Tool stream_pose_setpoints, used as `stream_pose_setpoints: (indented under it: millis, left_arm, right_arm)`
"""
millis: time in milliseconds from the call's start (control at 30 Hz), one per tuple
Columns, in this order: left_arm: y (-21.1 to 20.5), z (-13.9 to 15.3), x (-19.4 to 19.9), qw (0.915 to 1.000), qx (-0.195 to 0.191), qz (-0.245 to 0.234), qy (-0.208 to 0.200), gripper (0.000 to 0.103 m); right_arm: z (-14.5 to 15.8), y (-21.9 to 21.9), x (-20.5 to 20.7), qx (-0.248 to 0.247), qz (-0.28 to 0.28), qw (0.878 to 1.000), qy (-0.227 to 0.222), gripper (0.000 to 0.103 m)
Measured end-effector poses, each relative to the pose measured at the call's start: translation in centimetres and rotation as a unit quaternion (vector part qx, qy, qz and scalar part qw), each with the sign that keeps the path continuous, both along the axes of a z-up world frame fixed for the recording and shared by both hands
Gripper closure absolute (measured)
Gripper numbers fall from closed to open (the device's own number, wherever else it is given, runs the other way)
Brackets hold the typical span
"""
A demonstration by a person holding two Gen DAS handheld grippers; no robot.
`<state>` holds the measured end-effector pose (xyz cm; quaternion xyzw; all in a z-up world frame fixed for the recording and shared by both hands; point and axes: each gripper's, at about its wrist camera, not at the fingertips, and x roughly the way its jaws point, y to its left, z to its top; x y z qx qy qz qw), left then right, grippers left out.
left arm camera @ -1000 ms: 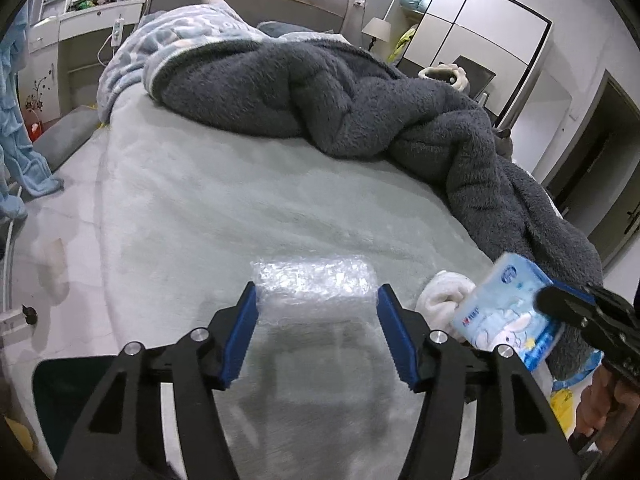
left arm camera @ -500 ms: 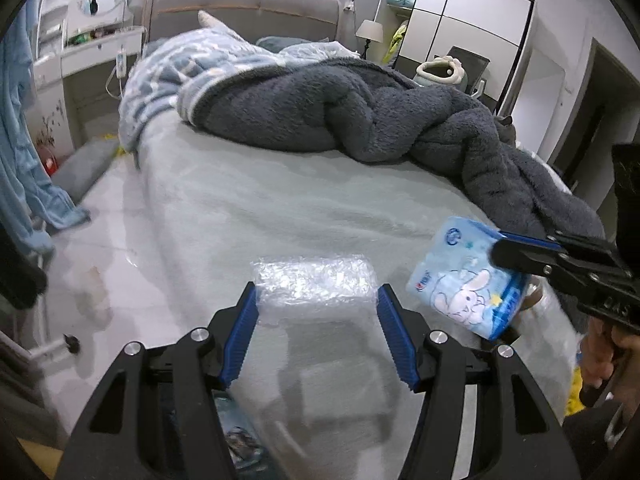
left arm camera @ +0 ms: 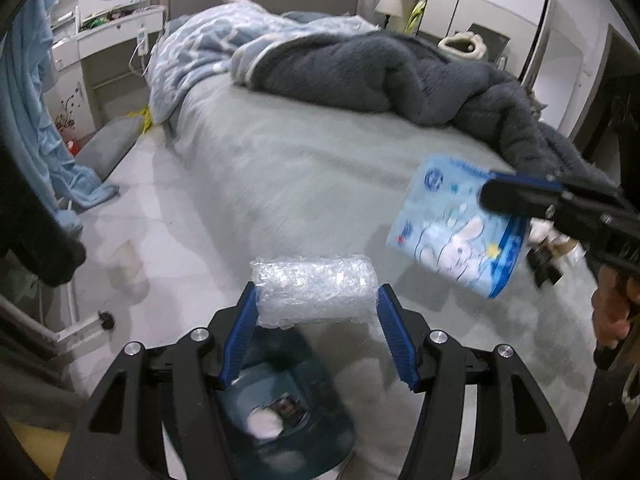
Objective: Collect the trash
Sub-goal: 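Lift both held items and carry them over the wastebasket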
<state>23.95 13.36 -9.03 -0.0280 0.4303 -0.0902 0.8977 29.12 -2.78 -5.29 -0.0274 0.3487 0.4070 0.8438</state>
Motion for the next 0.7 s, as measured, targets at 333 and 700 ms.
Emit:
stream_pose_setpoints:
  millis: [333, 700]
  left_arm:
    - [4.8, -4.3, -1.7, 0.9966, 0.011, 0.016, 0.081, 0.040]
    - [9.3, -10.0, -3.9, 0.9813, 0.014, 0.038, 0.188, 0.039]
  right_arm:
    - [-2.3, 6.7, -1.2, -0.040, 0.039, 0.998, 0.011, 0.095]
    - [-6.2, 11.7, -3.1, -0.091, 0.077, 0.992, 0.034, 0.095]
